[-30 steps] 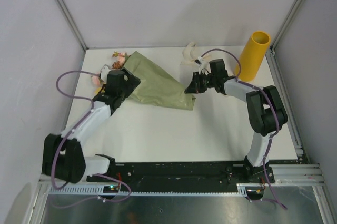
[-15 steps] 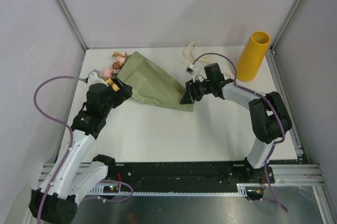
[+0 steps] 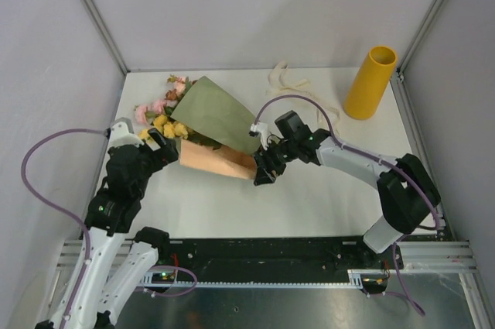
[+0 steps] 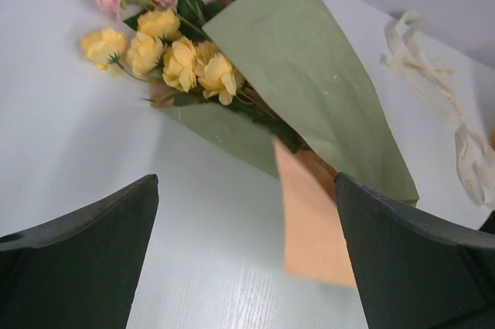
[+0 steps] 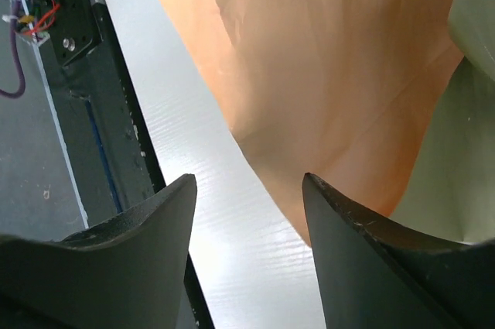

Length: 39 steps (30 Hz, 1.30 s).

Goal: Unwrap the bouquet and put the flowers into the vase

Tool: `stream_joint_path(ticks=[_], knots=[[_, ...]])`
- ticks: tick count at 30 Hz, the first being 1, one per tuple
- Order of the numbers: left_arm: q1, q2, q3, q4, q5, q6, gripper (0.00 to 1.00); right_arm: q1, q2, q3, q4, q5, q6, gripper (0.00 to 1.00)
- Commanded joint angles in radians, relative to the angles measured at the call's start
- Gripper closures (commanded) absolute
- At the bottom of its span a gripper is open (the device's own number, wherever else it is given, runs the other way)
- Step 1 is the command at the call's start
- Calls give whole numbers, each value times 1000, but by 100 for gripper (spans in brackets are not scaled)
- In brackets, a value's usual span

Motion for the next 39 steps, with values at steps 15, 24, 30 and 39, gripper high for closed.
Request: stream_joint_path(ticks=[15,24,30,39], knots=[[2,-72,-33,-13,-8,49,0,61,0,53,320,432,324,42],[2,-26,-41,-14,78,-24,11,239,206,130,344,620,339,43],[2,33,-74,-1,203,-138,10,359,273,107,266,851,304,43],[6,175,-165,36,204,-291,29,453,224,15,378,968,312,46]])
